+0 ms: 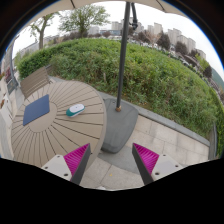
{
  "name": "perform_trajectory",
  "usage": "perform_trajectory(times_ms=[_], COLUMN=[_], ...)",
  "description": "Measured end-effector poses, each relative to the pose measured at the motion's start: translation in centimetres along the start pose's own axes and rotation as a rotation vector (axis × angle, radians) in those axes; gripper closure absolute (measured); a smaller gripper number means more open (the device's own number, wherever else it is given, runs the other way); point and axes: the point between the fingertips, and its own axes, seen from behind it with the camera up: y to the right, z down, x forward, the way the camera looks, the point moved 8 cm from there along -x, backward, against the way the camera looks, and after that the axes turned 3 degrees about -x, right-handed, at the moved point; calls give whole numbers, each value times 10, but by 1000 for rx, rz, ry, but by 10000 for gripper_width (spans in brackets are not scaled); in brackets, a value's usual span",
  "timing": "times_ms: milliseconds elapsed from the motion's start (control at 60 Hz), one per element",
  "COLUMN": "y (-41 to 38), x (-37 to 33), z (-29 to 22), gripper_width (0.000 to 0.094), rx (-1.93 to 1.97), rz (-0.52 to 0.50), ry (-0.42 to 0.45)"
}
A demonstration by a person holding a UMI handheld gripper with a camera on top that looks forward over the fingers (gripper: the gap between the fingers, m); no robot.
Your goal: Arrange mouse
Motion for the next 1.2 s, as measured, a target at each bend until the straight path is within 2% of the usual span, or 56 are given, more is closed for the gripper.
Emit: perform_trajectory(times_ms=[150, 233, 533, 833, 1200], y=[-20, -78, -162, -196, -209], x=[5, 20, 38, 99, 206], z=[-5, -16, -27, -34, -64], gripper_width=[76, 80, 81, 81, 81], rx=[-67, -92, -147, -125, -96], rz=[-59, -80, -133, -102, -91], ry=[19, 26, 61, 124, 133])
